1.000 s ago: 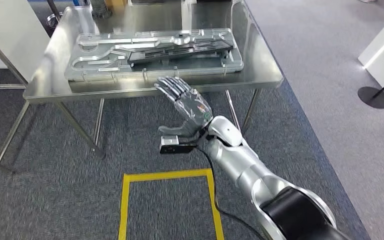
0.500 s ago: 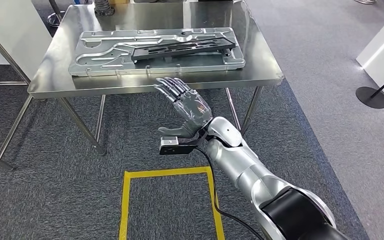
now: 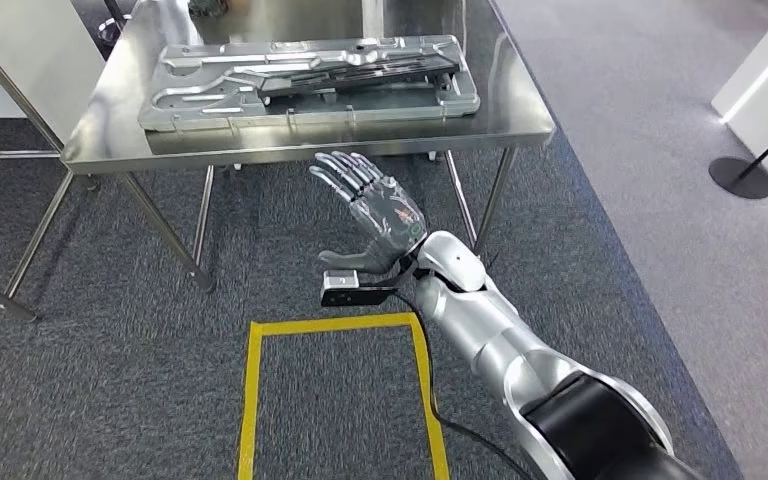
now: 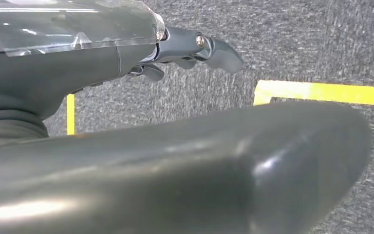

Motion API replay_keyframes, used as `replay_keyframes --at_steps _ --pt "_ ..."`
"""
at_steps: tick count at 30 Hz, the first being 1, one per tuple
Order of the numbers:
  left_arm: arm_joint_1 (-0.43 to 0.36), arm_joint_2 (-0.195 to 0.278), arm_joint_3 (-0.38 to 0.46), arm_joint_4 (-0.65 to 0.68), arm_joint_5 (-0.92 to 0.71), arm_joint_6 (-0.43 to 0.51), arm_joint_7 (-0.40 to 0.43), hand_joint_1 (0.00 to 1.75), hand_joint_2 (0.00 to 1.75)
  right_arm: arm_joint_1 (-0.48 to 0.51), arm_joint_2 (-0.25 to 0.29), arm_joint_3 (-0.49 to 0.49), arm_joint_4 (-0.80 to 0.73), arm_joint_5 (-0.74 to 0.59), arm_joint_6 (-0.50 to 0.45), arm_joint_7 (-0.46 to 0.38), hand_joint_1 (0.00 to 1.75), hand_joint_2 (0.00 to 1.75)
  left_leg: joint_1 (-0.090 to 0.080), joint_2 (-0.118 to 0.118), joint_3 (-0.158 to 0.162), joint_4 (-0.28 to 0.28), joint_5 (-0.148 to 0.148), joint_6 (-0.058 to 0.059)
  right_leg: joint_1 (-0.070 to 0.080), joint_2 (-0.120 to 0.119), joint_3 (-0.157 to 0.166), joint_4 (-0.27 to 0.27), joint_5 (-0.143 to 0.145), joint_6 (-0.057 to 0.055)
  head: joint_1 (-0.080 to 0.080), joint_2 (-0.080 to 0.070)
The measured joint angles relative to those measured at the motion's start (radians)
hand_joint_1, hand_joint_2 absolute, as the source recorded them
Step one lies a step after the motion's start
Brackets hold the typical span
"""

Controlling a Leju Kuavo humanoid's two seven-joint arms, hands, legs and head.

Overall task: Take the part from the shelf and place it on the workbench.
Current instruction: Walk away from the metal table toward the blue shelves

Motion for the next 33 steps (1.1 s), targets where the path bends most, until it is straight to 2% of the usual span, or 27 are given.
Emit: replay_keyframes --at_steps 3,4,5,7,8,9,10,11,12,13,14,15,16,18,19,20,21,23,24,25,26,28,29,30,33 --pt "0.001 -0.001 0.0 0.0 0.0 0.0 0.0 0.0 0.0 0.0 0.0 0.0 0.0 0.0 0.0 0.0 0.0 0.0 -0.002 0.001 -0.017 0.002 0.024 0.023 -0.002 0.002 -0.008 -0.001 0.015 0.016 0.0 0.0" --pt "0.0 -0.001 0.0 0.0 0.0 0.0 0.0 0.0 0.0 0.0 -0.001 -0.001 0.001 0.0 0.0 0.0 0.0 0.0 -0.001 0.003 -0.025 0.001 0.036 0.029 -0.004 0.003 -0.016 0.011 -0.004 0.022 0.0 0.0" --pt "-0.001 -0.001 0.0 0.0 0.0 0.0 0.0 0.0 0.0 0.0 -0.002 -0.001 0.001 0.0 0.0 0.0 0.0 0.0 0.001 0.005 -0.037 0.0 0.049 0.035 -0.007 0.004 -0.029 0.044 -0.044 0.028 0.0 0.0" --pt "-0.002 -0.001 0.0 0.0 0.0 0.0 0.0 0.0 0.0 0.001 -0.002 -0.002 0.001 0.0 0.0 0.0 0.0 0.0 0.002 0.007 -0.067 0.0 0.073 0.04 -0.011 0.005 -0.061 0.166 -0.155 0.039 0.0 0.0" --pt "-0.002 -0.001 0.0 0.0 0.0 0.0 0.0 0.0 0.0 0.002 -0.002 -0.002 0.001 0.0 0.0 0.0 0.0 0.0 0.002 0.007 -0.083 0.001 0.084 0.041 -0.012 0.005 -0.073 0.232 -0.193 0.042 0.0 0.0" --pt "-0.002 -0.001 0.0 0.0 0.0 0.0 0.0 0.0 0.0 0.003 -0.003 -0.002 0.002 0.0 0.0 0.0 0.0 0.0 0.001 0.007 -0.098 0.001 0.094 0.04 -0.013 0.005 -0.073 0.277 -0.203 0.044 0.0 0.0" --pt "-0.002 -0.001 0.0 0.0 0.0 0.0 0.0 0.0 0.0 0.003 -0.003 -0.002 0.002 0.0 0.0 0.0 0.0 0.0 0.001 0.007 -0.113 0.002 0.103 0.039 -0.012 0.005 -0.06 0.293 -0.188 0.043 0.0 0.0" --pt "-0.001 -0.001 0.0 0.0 0.0 0.0 0.0 0.0 0.0 0.003 -0.003 -0.002 0.002 0.0 0.0 0.0 0.0 0.0 0.001 0.007 -0.126 0.002 0.112 0.037 -0.011 0.005 -0.03 0.274 -0.16 0.039 0.0 0.0" --pt "-0.001 -0.001 0.0 0.0 0.0 0.0 0.0 0.0 0.0 0.002 -0.003 -0.002 0.002 0.0 0.0 0.0 0.0 0.0 0.0 0.007 -0.137 0.002 0.121 0.035 -0.009 0.006 0.015 0.224 -0.133 0.033 0.0 0.0" --pt "-0.001 -0.002 0.0 0.0 0.0 0.0 0.0 0.0 0.0 0.0 -0.003 -0.002 0.002 0.0 0.0 0.0 0.0 0.0 -0.001 0.007 -0.145 0.002 0.129 0.032 -0.006 0.006 0.072 0.151 -0.126 0.024 0.0 0.0" --pt "-0.001 -0.003 0.0 0.0 0.0 0.0 0.0 0.0 0.0 -0.003 -0.003 -0.002 0.001 0.0 0.0 0.0 0.0 0.0 -0.002 0.007 -0.15 0.002 0.137 0.028 -0.002 0.005 0.126 0.074 -0.135 0.015 0.0 0.0" --pt "-0.002 -0.004 0.0 0.0 0.0 0.0 0.0 0.0 0.0 -0.006 -0.002 -0.002 0.0 0.0 0.0 0.0 0.0 0.0 -0.002 0.007 -0.152 0.001 0.144 0.022 0.002 0.005 0.165 0.016 -0.149 0.008 0.0 0.0" --pt "-0.002 -0.004 0.0 0.0 0.0 0.0 0.0 0.0 0.0 -0.009 -0.002 -0.003 0.0 0.0 0.0 0.0 0.0 0.0 -0.001 0.007 -0.153 -0.001 0.152 0.016 0.005 0.004 0.186 -0.022 -0.163 0.002 0.0 0.0" --pt "-0.001 -0.004 0.0 0.0 0.0 0.0 0.0 0.0 0.0 -0.01 -0.002 -0.003 0.0 0.0 0.0 0.0 0.0 0.0 0.001 0.008 -0.154 -0.007 0.163 0.004 0.005 0.002 0.187 -0.042 -0.154 -0.008 0.0 0.0" --pt "-0.001 -0.004 0.0 0.0 0.0 0.0 0.0 0.0 0.0 -0.01 -0.002 -0.003 0.0 0.0 0.0 0.0 0.0 0.0 0.001 0.007 -0.158 -0.001 0.155 0.0 0.003 0.001 0.185 -0.048 -0.145 -0.015 0.0 0.0" --pt "0.0 -0.003 0.0 0.0 0.0 0.0 0.0 0.0 0.0 -0.01 -0.001 -0.003 0.0 0.0 0.0 0.0 0.0 0.0 0.001 0.007 -0.168 0.024 0.131 -0.003 0.0 0.0 0.181 -0.053 -0.135 -0.022 0.0 0.0" --pt "0.001 -0.003 0.0 0.0 0.0 0.0 0.0 0.0 0.0 -0.01 -0.001 -0.003 0.0 0.0 0.0 0.0 0.0 0.0 0.002 0.006 -0.186 0.071 0.092 -0.005 -0.001 -0.002 0.175 -0.055 -0.126 -0.026 0.0 0.0" --pt "0.002 -0.003 0.0 0.0 0.0 0.0 0.0 0.0 0.0 -0.007 0.0 -0.003 0.0 0.0 0.0 0.0 0.0 0.0 0.002 0.006 -0.23 0.203 0.012 -0.011 0.002 -0.002 0.159 -0.052 -0.114 -0.031 0.0 0.0" --pt "0.003 -0.003 0.0 0.0 0.0 0.0 0.0 0.0 0.0 -0.004 0.0 -0.003 0.0 0.0 0.0 0.0 0.0 0.0 0.003 0.006 -0.243 0.255 -0.007 -0.013 0.003 -0.003 0.15 -0.049 -0.11 -0.031 0.0 0.0" --pt "0.003 -0.002 0.0 0.0 0.0 0.0 0.0 0.0 0.0 -0.002 0.0 -0.003 0.001 0.0 0.0 0.0 0.0 0.0 0.003 0.006 -0.239 0.271 -0.006 -0.015 0.003 -0.003 0.142 -0.044 -0.107 -0.03 0.0 0.0" --pt "0.004 -0.002 0.0 0.0 0.0 0.0 0.0 0.0 0.0 0.0 0.0 -0.003 0.001 0.0 0.0 0.0 0.0 0.0 0.003 0.006 -0.216 0.248 0.01 -0.016 0.003 -0.003 0.134 -0.039 -0.105 -0.028 0.0 0.0" --pt "0.004 0.0 0.0 0.0 0.0 0.0 0.0 0.0 0.0 0.0 0.0 -0.003 0.001 0.0 0.0 0.0 0.0 0.0 0.004 0.007 -0.129 0.121 0.053 -0.015 0.001 -0.003 0.122 -0.024 -0.106 -0.023 0.0 0.0" --pt "0.003 0.0 0.0 0.0 0.0 0.0 0.0 0.0 0.0 0.0 0.0 -0.003 0.001 0.0 0.0 0.0 0.0 0.0 0.003 0.007 -0.093 0.065 0.065 -0.011 0.002 -0.003 0.116 -0.017 -0.106 -0.019 0.0 0.0" --pt "0.003 0.0 0.0 0.0 0.0 0.0 0.0 0.0 0.0 -0.001 0.0 -0.003 0.001 0.0 0.0 0.0 0.0 0.0 0.002 0.007 -0.072 0.028 0.068 -0.007 0.004 -0.003 0.111 -0.011 -0.107 -0.015 0.0 0.0" --pt "0.003 0.0 0.0 0.0 0.0 0.0 0.0 0.0 0.0 -0.001 0.0 -0.003 0.001 0.0 0.0 0.0 0.0 0.0 0.001 0.006 -0.071 0.009 0.068 0.011 0.007 -0.002 0.102 -0.003 -0.106 -0.001 0.0 0.0"
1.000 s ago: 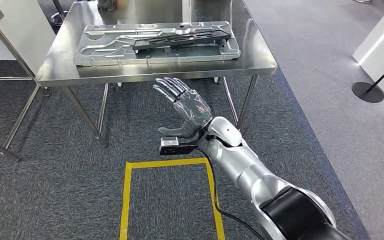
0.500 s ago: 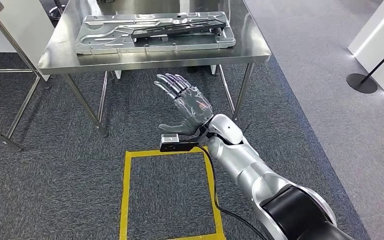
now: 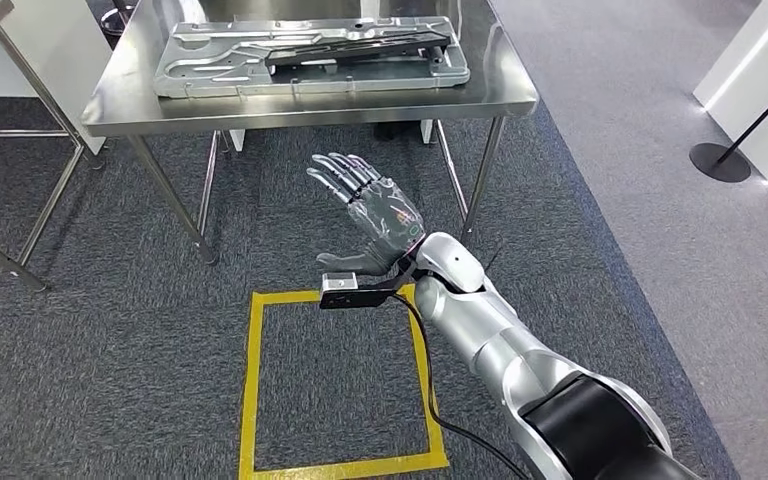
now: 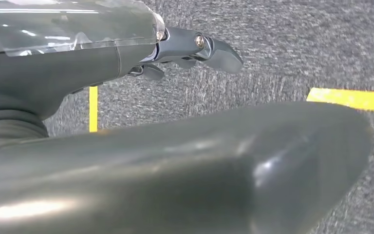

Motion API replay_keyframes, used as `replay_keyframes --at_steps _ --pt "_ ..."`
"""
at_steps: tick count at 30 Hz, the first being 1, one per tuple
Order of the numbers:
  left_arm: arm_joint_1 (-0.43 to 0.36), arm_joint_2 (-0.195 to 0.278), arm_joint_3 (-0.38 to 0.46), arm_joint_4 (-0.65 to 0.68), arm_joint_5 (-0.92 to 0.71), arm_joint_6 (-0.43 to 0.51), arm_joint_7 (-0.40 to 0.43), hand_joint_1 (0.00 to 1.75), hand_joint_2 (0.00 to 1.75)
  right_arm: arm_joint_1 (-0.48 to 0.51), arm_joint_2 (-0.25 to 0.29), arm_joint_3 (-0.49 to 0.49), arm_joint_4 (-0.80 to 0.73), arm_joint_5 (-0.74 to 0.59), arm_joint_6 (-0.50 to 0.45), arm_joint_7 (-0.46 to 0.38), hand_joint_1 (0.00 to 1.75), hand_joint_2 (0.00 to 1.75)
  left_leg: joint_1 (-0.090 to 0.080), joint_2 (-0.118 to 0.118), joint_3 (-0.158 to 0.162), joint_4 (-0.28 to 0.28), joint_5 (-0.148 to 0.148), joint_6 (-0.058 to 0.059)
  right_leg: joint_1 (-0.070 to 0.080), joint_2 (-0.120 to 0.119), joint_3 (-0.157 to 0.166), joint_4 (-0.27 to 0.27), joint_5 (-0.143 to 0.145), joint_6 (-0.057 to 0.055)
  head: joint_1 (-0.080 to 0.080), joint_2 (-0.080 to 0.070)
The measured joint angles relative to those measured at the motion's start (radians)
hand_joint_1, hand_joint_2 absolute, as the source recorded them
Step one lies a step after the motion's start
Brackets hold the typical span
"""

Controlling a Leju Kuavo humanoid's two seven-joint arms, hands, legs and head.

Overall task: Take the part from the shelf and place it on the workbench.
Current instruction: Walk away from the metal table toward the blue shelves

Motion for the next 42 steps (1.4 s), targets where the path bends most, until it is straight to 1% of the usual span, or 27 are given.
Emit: replay_keyframes --at_steps 2,3,5,6,7,8,10,12,14,16,18,20,21,22,23,24,25,27,28,32,34,36,37,38,39,41,42 --pt "0.0 -0.001 0.0 0.0 0.0 0.0 0.0 0.0 0.0 -0.001 0.0 0.0 0.0 0.0 0.0 0.0 0.0 0.0 0.003 0.0 -0.004 -0.004 0.006 0.013 -0.004 0.003 -0.015 0.031 -0.023 0.013 0.0 0.0" --pt "-0.001 -0.002 0.0 0.0 0.0 0.0 0.0 0.0 0.0 -0.002 0.0 0.0 0.0 0.0 0.0 0.0 0.0 0.0 0.004 0.001 -0.006 -0.005 0.009 0.018 -0.007 0.004 -0.035 0.076 -0.051 0.02 0.0 0.0" --pt "-0.001 -0.001 0.0 0.0 0.0 0.0 0.0 0.0 0.0 0.001 0.0 0.0 0.0 0.0 0.0 0.0 0.0 0.0 0.004 0.001 -0.013 -0.005 0.014 0.023 -0.012 0.005 -0.098 0.213 -0.119 0.03 0.0 0.0" --pt "0.0 -0.001 0.0 0.0 0.0 0.0 0.0 0.0 0.0 0.004 -0.001 0.0 0.0 0.0 0.0 0.0 0.0 0.0 0.003 0.001 -0.016 -0.005 0.016 0.024 -0.015 0.006 -0.125 0.271 -0.139 0.033 0.0 0.0" --pt "0.0 -0.001 0.0 0.0 0.0 0.0 0.0 0.0 0.0 0.006 -0.001 0.0 0.001 0.0 0.0 0.0 0.0 0.0 0.003 0.001 -0.018 -0.005 0.017 0.023 -0.017 0.006 -0.136 0.296 -0.139 0.034 0.0 0.0" --pt "0.001 -0.001 0.0 0.0 0.0 0.0 0.0 0.0 0.0 0.007 -0.001 0.0 0.001 0.0 0.0 0.0 0.0 0.0 0.003 0.001 -0.019 -0.004 0.018 0.022 -0.017 0.006 -0.127 0.279 -0.12 0.033 0.0 0.0" --pt "0.001 -0.002 0.0 0.0 0.0 0.0 0.0 0.0 0.0 0.005 -0.001 0.0 0.001 0.0 0.0 0.0 0.0 0.0 0.003 0.0 -0.018 -0.004 0.02 0.02 -0.016 0.006 -0.061 0.145 -0.049 0.024 0.0 0.0" --pt "0.0 -0.003 0.0 0.0 0.0 0.0 0.0 0.0 0.0 -0.001 -0.001 0.0 0.001 0.0 0.0 0.0 0.0 0.0 0.001 -0.001 -0.021 -0.005 0.023 0.013 -0.01 0.006 -0.004 0.023 -0.006 0.013 0.0 0.0" --pt "-0.001 -0.004 0.0 0.0 0.0 0.0 0.0 0.0 0.0 -0.003 -0.002 0.0 0.001 0.0 0.0 0.0 0.0 0.0 0.001 0.0 -0.025 -0.008 0.029 0.001 -0.004 0.007 0.006 -0.008 -0.001 0.004 0.0 0.0" --pt "-0.001 -0.003 0.0 0.0 0.0 0.0 0.0 0.0 0.0 -0.003 -0.002 -0.001 0.001 0.0 0.0 0.0 0.0 0.0 0.001 0.0 -0.025 -0.011 0.03 -0.01 -0.007 0.008 0.008 -0.021 0.009 -0.005 0.0 0.0" --pt "-0.001 -0.003 0.0 0.0 0.0 0.0 0.0 0.0 0.0 -0.005 -0.001 -0.001 0.001 0.0 0.0 0.0 0.0 0.0 0.0 0.0 -0.046 0.036 -0.005 -0.017 -0.013 0.005 0.013 -0.038 0.021 -0.016 0.0 0.0" --pt "0.0 -0.002 0.0 0.0 0.0 0.0 0.0 0.0 0.0 -0.004 0.0 -0.001 0.001 0.0 0.0 0.0 0.0 0.0 0.002 0.0 -0.099 0.157 -0.07 -0.021 -0.013 0.004 0.013 -0.042 0.026 -0.021 0.0 0.0" --pt "0.001 -0.002 0.0 0.0 0.0 0.0 0.0 0.0 0.0 -0.001 0.0 -0.001 0.002 0.0 0.0 0.0 0.0 0.0 0.003 0.0 -0.125 0.217 -0.092 -0.023 -0.011 0.004 0.011 -0.041 0.026 -0.021 0.0 0.0" --pt "0.003 -0.002 0.0 0.0 0.0 0.0 0.0 0.0 0.0 0.002 0.0 -0.001 0.002 0.0 0.0 0.0 0.0 0.0 0.003 0.0 -0.14 0.252 -0.098 -0.025 -0.011 0.004 0.01 -0.039 0.026 -0.021 0.0 0.0" --pt "0.003 -0.002 0.0 0.0 0.0 0.0 0.0 0.0 0.0 0.003 0.0 -0.001 0.002 0.0 0.0 0.0 0.0 0.0 0.003 0.0 -0.137 0.249 -0.085 -0.026 -0.011 0.004 0.008 -0.036 0.025 -0.02 0.0 0.0" --pt "0.004 -0.001 0.0 0.0 0.0 0.0 0.0 0.0 0.0 0.004 0.0 -0.001 0.002 0.0 0.0 0.0 0.0 0.0 0.004 0.0 -0.115 0.208 -0.057 -0.026 -0.011 0.005 0.007 -0.031 0.023 -0.019 0.0 0.0" --pt "0.003 0.0 0.0 0.0 0.0 0.0 0.0 0.0 0.0 0.004 0.0 -0.001 0.002 0.0 0.0 0.0 0.0 0.0 0.005 0.001 -0.08 0.14 -0.024 -0.026 -0.012 0.005 0.006 -0.025 0.02 -0.016 0.0 0.0" --pt "0.001 0.001 0.0 0.0 0.0 0.0 0.0 0.0 0.0 0.001 0.0 -0.001 0.002 0.0 0.0 0.0 0.0 0.0 0.004 0.0 -0.025 0.031 0.009 -0.021 -0.009 0.007 -0.002 -0.009 0.013 -0.007 0.0 0.0" --pt "0.001 0.001 0.0 0.0 0.0 0.0 0.0 0.0 0.0 0.001 0.0 -0.001 0.002 0.0 0.0 0.0 0.0 0.0 0.003 -0.001 -0.015 0.008 0.01 -0.016 -0.007 0.007 -0.007 -0.003 0.011 -0.002 0.0 0.0" --pt "0.002 -0.001 0.0 0.0 0.0 0.0 0.0 0.0 0.0 -0.001 0.0 -0.001 0.002 0.0 0.0 0.0 0.0 0.0 0.002 -0.004 -0.02 0.004 0.014 0.01 -0.009 0.008 -0.021 0.019 -0.003 0.017 0.0 0.0" --pt "0.001 -0.001 0.0 0.0 0.0 0.0 0.0 0.0 0.0 -0.001 0.0 -0.001 0.002 0.0 0.0 0.0 0.0 0.0 0.003 -0.003 -0.023 0.002 0.018 0.018 -0.013 0.008 -0.06 0.106 -0.056 0.028 0.0 0.0" --pt "0.001 0.0 0.0 0.0 0.0 0.0 0.0 0.0 0.0 0.002 0.0 -0.001 0.002 0.0 0.0 0.0 0.0 0.0 0.002 -0.003 -0.027 0.002 0.02 0.021 -0.015 0.008 -0.125 0.245 -0.118 0.034 0.0 0.0" --pt "0.001 0.0 0.0 0.0 0.0 0.0 0.0 0.0 0.0 0.005 -0.001 -0.001 0.002 0.0 0.0 0.0 0.0 0.0 0.002 -0.003 -0.028 0.002 0.02 0.022 -0.015 0.008 -0.146 0.288 -0.128 0.034 0.0 0.0" --pt "0.002 0.0 0.0 0.0 0.0 0.0 0.0 0.0 0.0 0.007 -0.001 -0.001 0.002 0.0 0.0 0.0 0.0 0.0 0.001 -0.004 -0.028 0.002 0.02 0.022 -0.015 0.008 -0.148 0.293 -0.119 0.032 0.0 0.0" --pt "0.002 0.0 0.0 0.0 0.0 0.0 0.0 0.0 0.0 0.008 -0.001 -0.001 0.002 0.0 0.0 0.0 0.0 0.0 0.0 -0.004 -0.027 0.002 0.021 0.022 -0.014 0.008 -0.129 0.256 -0.091 0.027 0.0 0.0" --pt "0.002 -0.003 0.0 0.0 0.0 0.0 0.0 0.0 0.0 0.003 -0.001 -0.001 0.002 0.0 0.0 0.0 0.0 0.0 -0.003 -0.005 -0.025 0.002 0.021 0.021 -0.009 0.008 -0.057 0.112 -0.024 0.009 0.0 0.0" --pt "0.001 -0.004 0.0 0.0 0.0 0.0 0.0 0.0 0.0 0.0 -0.001 -0.001 0.002 0.0 0.0 0.0 0.0 0.0 -0.004 -0.005 -0.025 0.002 0.022 0.019 -0.004 0.008 -0.029 0.051 -0.003 0.0 0.0 0.0"
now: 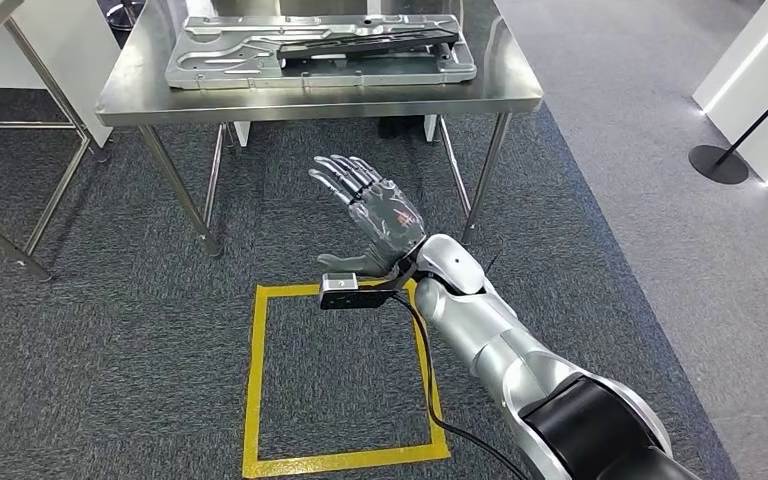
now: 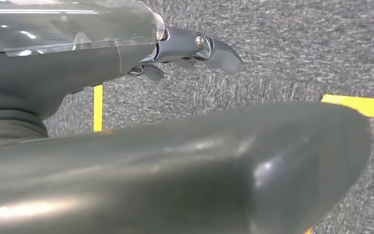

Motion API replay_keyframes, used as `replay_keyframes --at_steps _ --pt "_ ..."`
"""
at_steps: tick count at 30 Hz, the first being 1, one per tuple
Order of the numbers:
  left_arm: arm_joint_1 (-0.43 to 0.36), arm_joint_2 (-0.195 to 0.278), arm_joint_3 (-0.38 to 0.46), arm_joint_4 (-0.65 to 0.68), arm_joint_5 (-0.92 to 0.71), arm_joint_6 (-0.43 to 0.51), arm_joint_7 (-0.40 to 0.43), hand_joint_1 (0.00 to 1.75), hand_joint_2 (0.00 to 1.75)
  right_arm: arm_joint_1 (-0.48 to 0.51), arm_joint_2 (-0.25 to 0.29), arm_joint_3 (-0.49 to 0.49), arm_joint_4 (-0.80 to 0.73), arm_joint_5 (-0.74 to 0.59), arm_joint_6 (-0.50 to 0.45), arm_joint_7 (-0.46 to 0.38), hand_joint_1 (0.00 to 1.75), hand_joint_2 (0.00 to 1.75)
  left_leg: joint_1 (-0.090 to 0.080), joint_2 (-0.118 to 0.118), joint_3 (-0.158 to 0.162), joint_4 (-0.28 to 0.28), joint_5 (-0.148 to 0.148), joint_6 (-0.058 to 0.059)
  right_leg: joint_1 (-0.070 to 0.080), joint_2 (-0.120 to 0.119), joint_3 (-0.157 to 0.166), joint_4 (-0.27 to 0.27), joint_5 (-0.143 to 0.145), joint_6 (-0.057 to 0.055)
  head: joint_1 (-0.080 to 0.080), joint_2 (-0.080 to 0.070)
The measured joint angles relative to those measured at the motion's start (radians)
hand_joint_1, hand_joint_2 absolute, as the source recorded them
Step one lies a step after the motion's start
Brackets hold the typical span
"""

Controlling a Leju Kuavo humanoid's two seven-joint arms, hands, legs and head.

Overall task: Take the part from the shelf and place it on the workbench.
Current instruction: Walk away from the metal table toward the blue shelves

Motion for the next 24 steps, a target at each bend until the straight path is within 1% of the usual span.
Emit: replay_keyframes --at_steps 1,3,4,5,6,7,9,10,11,12,13,14,15,16,17,19,20,21,22,24 --pt "0.0 -0.002 0.0 0.0 0.0 0.0 0.0 0.0 0.0 -0.002 0.0 0.0 0.0 0.0 0.0 0.0 0.0 0.0 0.0 0.0 -0.001 -0.001 0.001 -0.004 0.004 0.0 0.017 -0.038 0.009 -0.007 0.0 0.0" --pt "0.0 -0.002 0.0 0.0 0.0 0.0 0.0 0.0 0.0 -0.004 0.0 0.0 0.0 0.0 0.0 0.0 0.0 0.0 0.002 0.001 -0.002 -0.005 0.005 -0.015 0.009 -0.001 0.021 -0.057 0.013 -0.012 0.0 0.0" --pt "0.0 -0.002 0.0 0.0 0.0 0.0 0.0 0.0 0.0 -0.004 0.0 0.0 -0.001 0.0 0.0 0.0 0.0 0.0 0.003 0.002 -0.002 -0.007 0.005 -0.021 0.005 -0.001 0.025 -0.065 0.018 -0.014 0.0 0.0" --pt "0.0 -0.002 0.0 0.0 0.0 0.0 0.0 0.0 0.0 -0.004 0.0 0.0 -0.001 0.0 0.0 0.0 0.0 0.0 0.002 0.002 -0.003 -0.003 -0.002 -0.025 0.002 -0.002 0.029 -0.076 0.024 -0.017 0.0 0.0" --pt "0.0 -0.001 0.0 0.0 0.0 0.0 0.0 0.0 0.0 -0.005 0.001 0.0 -0.002 0.0 0.0 0.0 0.0 0.0 0.001 0.002 -0.011 0.019 -0.019 -0.029 -0.002 -0.004 0.034 -0.087 0.03 -0.021 0.0 0.0" --pt "0.0 -0.001 0.0 0.0 0.0 0.0 0.0 0.0 0.0 -0.006 0.002 0.0 -0.002 0.0 0.0 0.0 0.0 0.0 0.001 0.002 -0.029 0.063 -0.046 -0.032 -0.006 -0.005 0.038 -0.096 0.035 -0.023 0.0 0.0" --pt "0.001 -0.001 0.0 0.0 0.0 0.0 0.0 0.0 0.0 -0.004 0.003 0.0 -0.002 0.0 0.0 0.0 0.0 0.0 0.003 0.002 -0.086 0.191 -0.108 -0.038 -0.004 -0.006 0.037 -0.097 0.037 -0.026 0.0 0.0" --pt "0.002 0.0 0.0 0.0 0.0 0.0 0.0 0.0 0.0 -0.001 0.004 0.0 -0.002 0.0 0.0 0.0 0.0 0.0 0.004 0.002 -0.109 0.241 -0.124 -0.042 -0.003 -0.006 0.036 -0.095 0.037 -0.026 0.0 0.0" --pt "0.002 0.001 0.0 0.0 0.0 0.0 0.0 0.0 0.0 0.002 0.004 0.0 -0.001 0.0 0.0 0.0 0.0 0.0 0.005 0.002 -0.117 0.259 -0.122 -0.045 -0.002 -0.006 0.034 -0.093 0.036 -0.026 0.0 0.0" --pt "0.003 0.002 0.0 0.0 0.0 0.0 0.0 0.0 0.0 0.003 0.004 0.0 -0.001 0.0 0.0 0.0 0.0 0.0 0.006 0.002 -0.105 0.236 -0.101 -0.047 -0.003 -0.005 0.032 -0.089 0.035 -0.024 0.0 0.0" --pt "0.003 0.003 0.0 0.0 0.0 0.0 0.0 0.0 0.0 0.004 0.004 0.0 -0.001 0.0 0.0 0.0 0.0 0.0 0.008 0.003 -0.076 0.177 -0.067 -0.048 -0.004 -0.005 0.031 -0.083 0.032 -0.021 0.0 0.0" --pt "0.002 0.004 0.0 0.0 0.0 0.0 0.0 0.0 0.0 0.003 0.004 0.0 -0.001 0.0 0.0 0.0 0.0 0.0 0.009 0.003 -0.04 0.106 -0.039 -0.048 -0.005 -0.004 0.029 -0.075 0.028 -0.017 0.0 0.0" --pt "0.001 0.004 0.0 0.0 0.0 0.0 0.0 0.0 0.0 0.002 0.004 0.0 -0.001 0.0 0.0 0.0 0.0 0.0 0.009 0.003 -0.011 0.048 -0.019 -0.045 -0.004 -0.003 0.025 -0.066 0.023 -0.013 0.0 0.0" --pt "0.001 0.004 0.0 0.0 0.0 0.0 0.0 0.0 0.0 0.002 0.004 0.0 -0.002 0.0 0.0 0.0 0.0 0.0 0.009 0.002 0.006 0.013 -0.011 -0.039 -0.002 -0.002 0.021 -0.058 0.02 -0.008 0.0 0.0" --pt "0.001 0.004 0.0 0.0 0.0 0.0 0.0 0.0 0.0 0.002 0.004 0.0 -0.002 0.0 0.0 0.0 0.0 0.0 0.007 0.001 0.01 0.002 -0.013 -0.033 0.0 -0.001 0.016 -0.054 0.019 -0.003 0.0 0.0" --pt "0.002 0.003 0.0 0.0 0.0 0.0 0.0 0.0 0.0 0.001 0.004 0.0 -0.002 0.0 0.0 0.0 0.0 0.0 0.006 -0.001 0.006 0.003 -0.01 -0.019 0.001 0.0 0.011 -0.051 0.019 0.006 0.0 0.0" --pt "0.002 0.003 0.0 0.0 0.0 0.0 0.0 0.0 0.0 0.001 0.004 0.0 -0.002 0.0 0.0 0.0 0.0 0.0 0.007 -0.001 0.006 0.001 -0.008 -0.013 -0.001 0.0 0.008 -0.044 0.013 0.011 0.0 0.0" --pt "0.001 0.002 0.0 0.0 0.0 0.0 0.0 0.0 0.0 0.0 0.004 0.0 -0.002 0.0 0.0 0.0 0.0 0.0 0.008 0.0 0.005 0.0 -0.005 -0.008 -0.002 0.0 -0.001 -0.024 -0.003 0.017 0.0 0.0" --pt "0.001 0.002 0.0 0.0 0.0 0.0 0.0 0.0 0.0 -0.001 0.004 0.0 -0.002 0.0 0.0 0.0 0.0 0.0 0.01 0.0 0.005 -0.002 -0.004 -0.004 -0.005 0.0 -0.019 0.018 -0.029 0.023 0.0 0.0" --pt "0.0 0.003 0.0 0.0 0.0 0.0 0.0 0.0 0.0 0.001 0.003 0.0 -0.001 0.0 0.0 0.0 0.0 0.0 0.01 0.0 0.002 -0.002 -0.003 0.0 -0.009 0.0 -0.081 0.152 -0.094 0.032 0.0 0.0"
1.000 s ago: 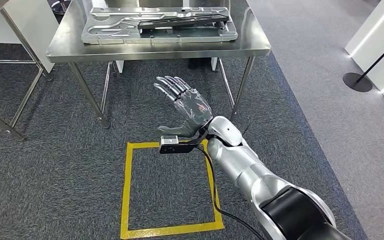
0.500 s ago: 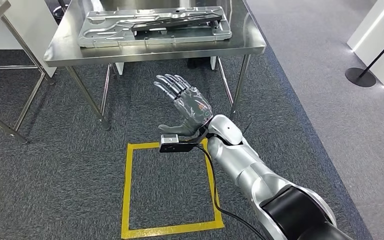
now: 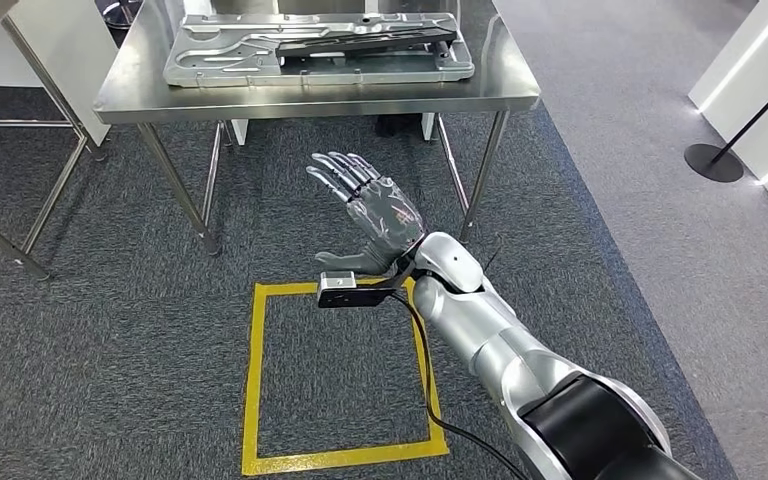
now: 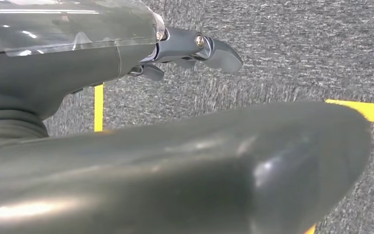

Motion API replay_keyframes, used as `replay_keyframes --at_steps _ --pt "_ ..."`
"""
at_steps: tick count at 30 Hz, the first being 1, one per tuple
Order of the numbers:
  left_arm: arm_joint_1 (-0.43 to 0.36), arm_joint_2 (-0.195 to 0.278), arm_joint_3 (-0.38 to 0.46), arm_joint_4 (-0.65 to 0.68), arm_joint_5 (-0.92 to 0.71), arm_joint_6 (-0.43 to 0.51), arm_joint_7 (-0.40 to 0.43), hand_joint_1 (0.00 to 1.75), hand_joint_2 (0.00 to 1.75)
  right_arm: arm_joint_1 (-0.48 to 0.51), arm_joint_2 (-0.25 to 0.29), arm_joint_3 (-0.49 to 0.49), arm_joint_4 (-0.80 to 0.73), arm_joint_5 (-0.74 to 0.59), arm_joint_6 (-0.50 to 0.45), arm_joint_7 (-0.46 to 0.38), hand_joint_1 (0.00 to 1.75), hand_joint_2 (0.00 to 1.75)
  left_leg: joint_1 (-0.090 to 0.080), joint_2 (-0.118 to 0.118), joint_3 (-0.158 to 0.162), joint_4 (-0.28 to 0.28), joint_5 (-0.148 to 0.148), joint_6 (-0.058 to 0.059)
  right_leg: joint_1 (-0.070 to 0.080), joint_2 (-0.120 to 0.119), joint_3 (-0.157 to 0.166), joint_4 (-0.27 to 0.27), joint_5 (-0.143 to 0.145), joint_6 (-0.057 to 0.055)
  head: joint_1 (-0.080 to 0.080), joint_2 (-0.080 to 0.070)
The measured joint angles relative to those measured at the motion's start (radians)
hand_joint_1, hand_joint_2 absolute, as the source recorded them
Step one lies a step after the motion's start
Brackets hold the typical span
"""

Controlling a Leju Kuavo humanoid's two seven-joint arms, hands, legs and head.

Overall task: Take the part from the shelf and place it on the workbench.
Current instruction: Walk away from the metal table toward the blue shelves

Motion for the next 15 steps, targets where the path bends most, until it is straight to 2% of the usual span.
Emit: replay_keyframes --at_steps 1,2,3,4,5,7,8,9,11,13,15 --pt "0.0 0.0 0.0 0.0 0.0 0.0 0.0 0.0 0.0 0.003 -0.001 0.0 0.0 0.0 0.0 0.0 0.0 0.0 0.0 0.0 -0.001 0.0 0.0 0.001 -0.002 0.0 -0.03 0.061 -0.021 0.002 0.0 0.0" --pt "0.001 0.0 0.0 0.0 0.0 0.0 0.0 0.0 0.0 0.005 -0.001 0.0 0.0 0.0 0.0 0.0 0.0 0.0 -0.001 0.0 -0.002 0.0 0.0 0.001 -0.003 0.0 -0.045 0.092 -0.025 0.003 0.0 0.0" --pt "0.001 0.0 0.0 0.0 0.0 0.0 0.0 0.0 0.0 0.007 -0.002 0.0 0.0 0.0 0.0 0.0 0.0 0.0 -0.001 -0.001 -0.001 0.0 0.0 0.001 -0.003 0.0 -0.04 0.081 -0.007 0.001 0.0 0.0" --pt "0.001 0.0 0.0 0.0 0.0 0.0 0.0 0.0 0.0 0.006 -0.002 0.0 0.0 0.0 0.0 0.0 0.0 0.0 -0.001 -0.001 0.0 0.0 0.0 0.001 -0.003 0.0 -0.015 0.029 0.025 -0.003 0.0 0.0" --pt "0.001 0.0 0.0 0.0 0.0 0.0 0.0 0.0 0.0 0.004 -0.002 0.0 0.0 0.0 0.0 0.0 0.0 0.0 -0.002 -0.002 0.001 0.0 0.0 0.0 -0.001 0.0 0.022 -0.048 0.063 -0.01 0.0 0.0" --pt "0.0 -0.003 0.0 0.0 0.0 0.0 0.0 0.0 0.0 -0.001 -0.002 0.0 0.0 0.0 0.0 0.0 0.0 0.0 -0.004 -0.002 0.001 -0.001 0.001 -0.006 0.006 0.0 0.083 -0.172 0.107 -0.025 0.0 0.0" --pt "0.0 -0.004 0.0 0.0 0.0 0.0 0.0 0.0 0.0 -0.003 -0.002 0.0 0.0 0.0 0.0 0.0 0.0 0.0 -0.003 -0.002 0.0 -0.001 0.002 -0.011 0.01 0.0 0.095 -0.2 0.112 -0.03 0.0 0.0" --pt "0.0 -0.005 0.0 0.0 0.0 0.0 0.0 0.0 0.0 -0.004 -0.002 0.0 0.0 0.0 0.0 0.0 0.0 0.0 -0.003 -0.002 -0.001 -0.004 0.004 -0.018 0.013 0.0 0.095 -0.206 0.11 -0.033 0.0 0.0" --pt "0.0 -0.005 0.0 0.0 0.0 0.0 0.0 0.0 0.0 -0.004 -0.002 0.0 -0.001 0.0 0.0 0.0 0.0 0.0 -0.002 -0.001 0.001 -0.007 0.003 -0.029 0.01 -0.001 0.099 -0.219 0.119 -0.041 0.0 0.0" --pt "0.0 -0.004 0.0 0.0 0.0 0.0 0.0 0.0 0.0 -0.006 -0.002 0.0 -0.001 0.0 0.0 0.0 0.0 0.0 -0.003 0.0 -0.016 0.036 -0.028 -0.038 0.004 -0.003 0.108 -0.237 0.129 -0.051 0.0 0.0" --pt "0.001 -0.003 0.0 0.0 0.0 0.0 0.0 0.0 0.0 -0.004 -0.001 0.0 -0.001 0.0 0.0 0.0 0.0 0.0 -0.002 0.0 -0.07 0.158 -0.092 -0.044 0.004 -0.004 0.11 -0.242 0.131 -0.056 0.0 0.0"
